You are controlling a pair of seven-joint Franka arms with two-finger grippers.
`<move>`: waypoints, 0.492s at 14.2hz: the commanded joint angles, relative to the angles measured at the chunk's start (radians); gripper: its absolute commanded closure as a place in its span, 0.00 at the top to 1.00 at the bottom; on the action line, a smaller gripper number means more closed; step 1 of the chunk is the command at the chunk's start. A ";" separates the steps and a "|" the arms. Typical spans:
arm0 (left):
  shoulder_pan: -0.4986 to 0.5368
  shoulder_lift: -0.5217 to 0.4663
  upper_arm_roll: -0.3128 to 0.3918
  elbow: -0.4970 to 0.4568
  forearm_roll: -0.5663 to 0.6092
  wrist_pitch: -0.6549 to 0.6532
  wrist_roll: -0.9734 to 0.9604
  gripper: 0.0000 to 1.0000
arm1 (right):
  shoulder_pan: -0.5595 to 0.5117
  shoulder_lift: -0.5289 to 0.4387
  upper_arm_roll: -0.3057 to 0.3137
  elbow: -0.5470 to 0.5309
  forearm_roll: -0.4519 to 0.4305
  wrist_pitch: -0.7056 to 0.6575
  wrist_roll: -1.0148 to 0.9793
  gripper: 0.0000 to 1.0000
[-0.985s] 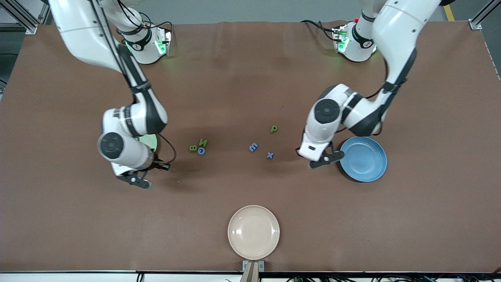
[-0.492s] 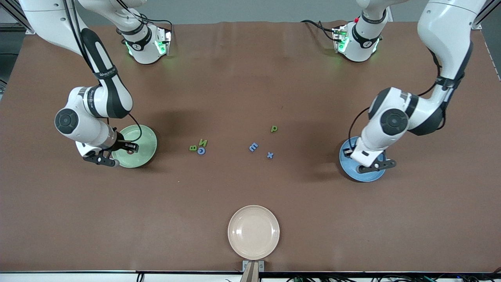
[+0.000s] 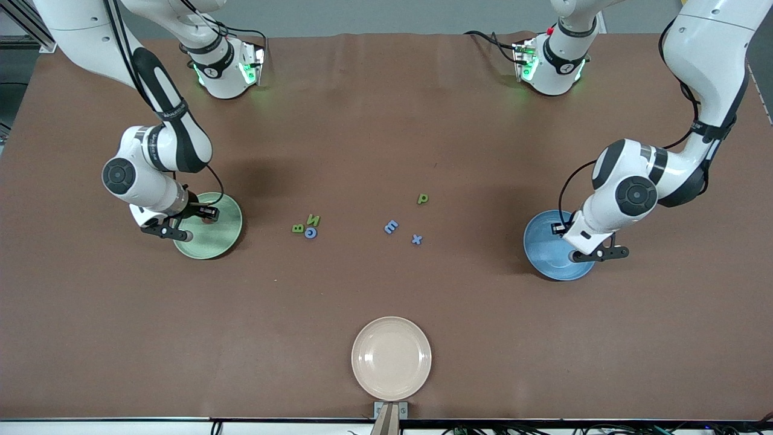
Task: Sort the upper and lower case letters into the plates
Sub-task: 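Drop the u on the blue plate while the right gripper drops Q on green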
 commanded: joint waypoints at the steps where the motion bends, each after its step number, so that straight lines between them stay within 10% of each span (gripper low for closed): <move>1: 0.030 0.026 -0.014 -0.013 0.051 0.026 0.003 0.20 | 0.000 -0.022 0.005 -0.015 -0.006 -0.012 -0.002 1.00; 7: 0.031 0.055 -0.014 -0.013 0.053 0.034 0.003 0.24 | 0.107 -0.031 0.013 0.246 0.002 -0.248 0.220 1.00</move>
